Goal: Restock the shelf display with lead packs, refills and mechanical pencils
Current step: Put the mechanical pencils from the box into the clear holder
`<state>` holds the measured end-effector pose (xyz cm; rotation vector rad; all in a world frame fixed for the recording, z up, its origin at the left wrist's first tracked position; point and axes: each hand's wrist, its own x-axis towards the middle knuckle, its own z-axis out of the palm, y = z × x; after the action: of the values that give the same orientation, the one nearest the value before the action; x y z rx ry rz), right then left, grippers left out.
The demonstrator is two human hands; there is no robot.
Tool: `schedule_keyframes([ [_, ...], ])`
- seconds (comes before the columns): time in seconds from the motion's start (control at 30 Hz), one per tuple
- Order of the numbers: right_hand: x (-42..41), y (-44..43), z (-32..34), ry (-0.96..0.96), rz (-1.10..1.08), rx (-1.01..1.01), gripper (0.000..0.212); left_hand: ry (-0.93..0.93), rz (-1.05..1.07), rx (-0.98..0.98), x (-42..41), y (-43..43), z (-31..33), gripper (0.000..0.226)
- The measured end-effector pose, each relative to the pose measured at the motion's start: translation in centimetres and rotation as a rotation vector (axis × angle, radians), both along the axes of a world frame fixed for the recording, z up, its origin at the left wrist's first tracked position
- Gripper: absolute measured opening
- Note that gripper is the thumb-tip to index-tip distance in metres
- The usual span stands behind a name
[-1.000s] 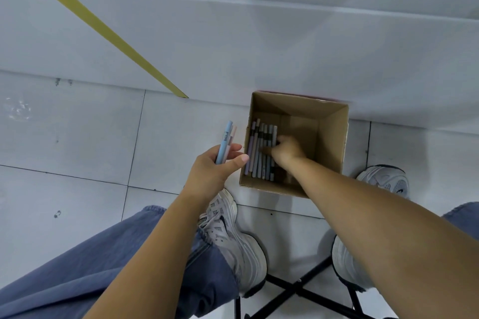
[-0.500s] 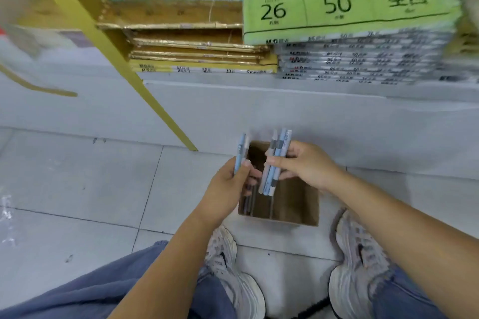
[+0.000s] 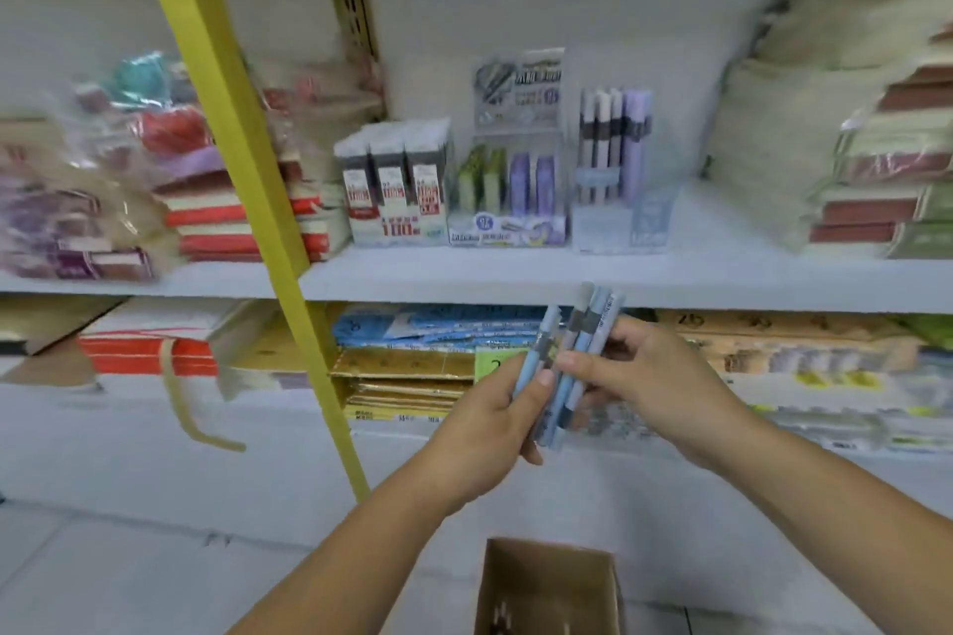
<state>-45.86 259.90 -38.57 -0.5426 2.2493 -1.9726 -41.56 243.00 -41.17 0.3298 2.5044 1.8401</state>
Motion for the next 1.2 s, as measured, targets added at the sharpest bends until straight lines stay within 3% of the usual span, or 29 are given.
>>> schedule_keyframes([
  [0.23,-3.1,0.7,7.7,0.227,0.013,0.044,0.003,0.087,-0.042,0.078,-3.1,1.2,7.5,0.019],
  [0.37,-4.8,1.5,10.0,0.254,0.067,-0.019,0.021,0.093,-0.033,0.156,-5.2,1.2,8.8,0.021],
  [0.53,-5.9,2.3,9.4,0.243,0.113,0.017,0.021,0.151,0.146,0.202,-7.1,0.5,8.9,0.02],
  [0.67,-5.9,1.9,8.7,0.23,0.086,0.1,0.025,0.173,0.153,0.426,-8.0,0.4,10.2,0.024],
  [0.77,-6.0,1.9,8.6,0.276,0.042,0.124,0.014,0.191,0.159,0.414,-8.2,0.9,10.3,0.034],
  [0.83,-6.0,2.0,8.7,0.298,0.034,0.135,0.008,0.199,0.165,0.389,-8.4,1.1,10.0,0.024],
  [0.97,-5.8,3.0,9.6,0.279,0.018,0.148,0.02,0.196,0.2,0.419,-9.1,0.9,9.8,0.017],
  [1.07,-5.9,4.7,10.4,0.221,0.007,-0.002,0.026,0.172,0.213,0.518,-9.3,0.5,9.9,0.018],
  [1.2,-6.1,5.9,10.6,0.153,-0.018,-0.4,0.025,0.15,0.182,0.512,-9.5,0.3,9.8,0.006],
])
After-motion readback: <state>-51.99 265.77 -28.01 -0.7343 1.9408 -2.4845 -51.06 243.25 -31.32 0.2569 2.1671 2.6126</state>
